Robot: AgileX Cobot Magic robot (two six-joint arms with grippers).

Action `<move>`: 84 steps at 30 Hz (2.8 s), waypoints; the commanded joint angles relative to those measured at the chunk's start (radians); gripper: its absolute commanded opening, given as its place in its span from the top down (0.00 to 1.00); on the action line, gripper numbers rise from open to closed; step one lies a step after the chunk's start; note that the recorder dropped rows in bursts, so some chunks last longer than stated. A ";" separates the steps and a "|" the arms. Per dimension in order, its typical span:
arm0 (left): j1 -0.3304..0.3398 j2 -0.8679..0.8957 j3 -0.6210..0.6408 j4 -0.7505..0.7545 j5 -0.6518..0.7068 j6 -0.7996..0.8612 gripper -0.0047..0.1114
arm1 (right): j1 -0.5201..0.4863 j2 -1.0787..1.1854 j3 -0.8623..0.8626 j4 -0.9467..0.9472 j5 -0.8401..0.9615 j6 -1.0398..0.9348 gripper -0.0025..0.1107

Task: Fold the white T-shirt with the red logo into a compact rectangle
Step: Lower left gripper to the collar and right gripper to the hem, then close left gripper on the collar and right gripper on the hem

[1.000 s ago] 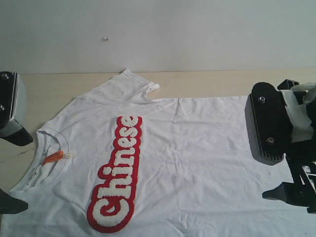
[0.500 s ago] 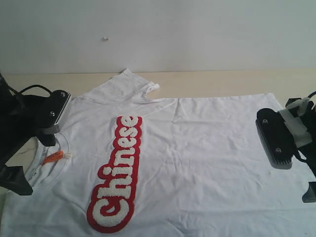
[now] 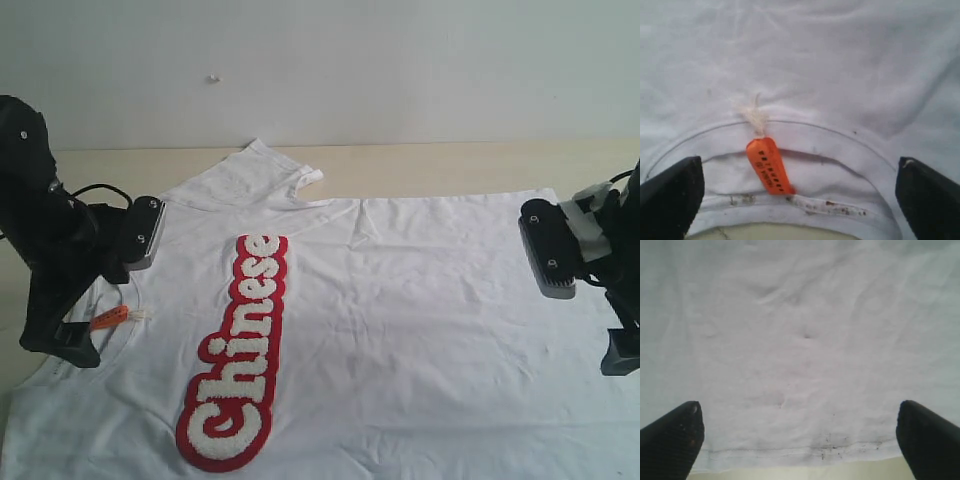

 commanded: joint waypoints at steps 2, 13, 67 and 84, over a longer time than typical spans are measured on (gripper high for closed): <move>0.039 0.057 -0.056 -0.052 0.026 0.023 0.09 | -0.015 0.057 -0.020 0.030 -0.033 -0.032 0.05; 0.046 0.155 -0.112 -0.090 0.063 0.057 0.09 | -0.016 0.089 -0.020 0.034 -0.093 -0.039 0.05; 0.046 0.186 -0.113 -0.142 0.066 0.014 0.09 | -0.177 0.348 -0.136 0.021 -0.099 0.039 0.66; 0.046 0.255 -0.113 -0.140 0.068 -0.083 0.11 | -0.177 0.348 -0.136 0.025 -0.099 0.059 0.98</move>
